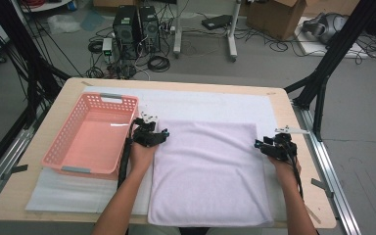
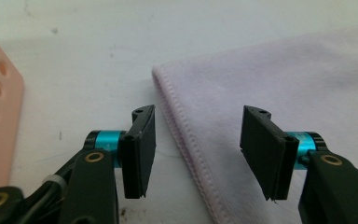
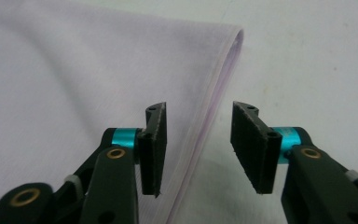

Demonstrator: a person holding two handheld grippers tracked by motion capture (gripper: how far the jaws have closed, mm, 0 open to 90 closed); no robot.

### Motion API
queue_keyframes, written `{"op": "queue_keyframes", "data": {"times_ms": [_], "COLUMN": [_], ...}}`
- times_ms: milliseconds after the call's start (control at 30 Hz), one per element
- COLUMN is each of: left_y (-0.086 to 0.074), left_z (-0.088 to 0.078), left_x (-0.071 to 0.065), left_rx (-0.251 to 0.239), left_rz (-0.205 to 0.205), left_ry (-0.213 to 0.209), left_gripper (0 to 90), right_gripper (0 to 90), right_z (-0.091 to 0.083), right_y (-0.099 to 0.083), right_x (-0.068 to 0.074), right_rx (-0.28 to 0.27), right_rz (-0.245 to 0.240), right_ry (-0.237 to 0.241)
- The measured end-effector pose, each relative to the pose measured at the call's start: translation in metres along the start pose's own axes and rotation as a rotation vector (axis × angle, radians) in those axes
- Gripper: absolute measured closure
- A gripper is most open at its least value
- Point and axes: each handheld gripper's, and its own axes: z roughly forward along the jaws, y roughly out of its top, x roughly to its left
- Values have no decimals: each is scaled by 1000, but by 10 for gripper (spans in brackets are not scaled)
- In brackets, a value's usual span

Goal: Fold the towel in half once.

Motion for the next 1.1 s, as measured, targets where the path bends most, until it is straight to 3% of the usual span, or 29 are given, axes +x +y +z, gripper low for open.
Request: {"op": "queue_keyframes", "data": {"times_ms": [167,200,267,300,367,400,433,467,533,567,600,767,833,867,900,967,1067,1100], "left_y": [6,6,7,7,6,7,8,11,14,16,16,18,17,21,22,24,27,26], "left_z": [12,13,14,15,14,15,15,15,14,13,13,18,20,23,24,25,30,32], "left_x": [4,4,1,0,-1,-5,-7,-7,-3,2,2,4,7,9,10,9,9,9], "left_rx": [27,31,30,28,27,32,41,52,40,-4,-4,-136,-148,-139,-163,-169,-162,-155], "left_rz": [-31,-18,4,10,45,60,59,48,-3,-60,-60,-118,-110,-96,-90,-94,-81,-92], "left_ry": [-1,6,15,13,-42,-55,-40,-39,-32,-40,-40,-37,-46,-61,-66,-68,-68,-64], "left_gripper": [464,464,501,539,792,792,834,846,857,858,858,858,857,857,857,857,840,787], "right_gripper": [498,509,521,551,645,645,849,857,870,871,872,873,873,872,872,872,855,819], "right_z": [15,18,32,33,33,33,33,33,33,32,31,28,27,27,28,31,39,40], "right_y": [14,16,19,19,19,19,20,20,26,27,28,42,50,53,56,58,57,56], "right_x": [-1,0,0,0,1,1,2,5,9,5,1,-8,-10,-12,-13,-14,-17,-17], "right_rx": [37,38,94,80,76,76,81,86,110,100,75,-20,-59,-63,-66,-83,-72,-62], "right_rz": [-10,-12,-12,2,20,20,4,-5,-59,-61,-45,-51,-54,-50,-51,-65,-33,-21], "right_ry": [-29,-35,-56,-61,-77,-77,-62,-51,-103,-107,-97,-117,-119,-116,-120,-139,-147,-151]}}
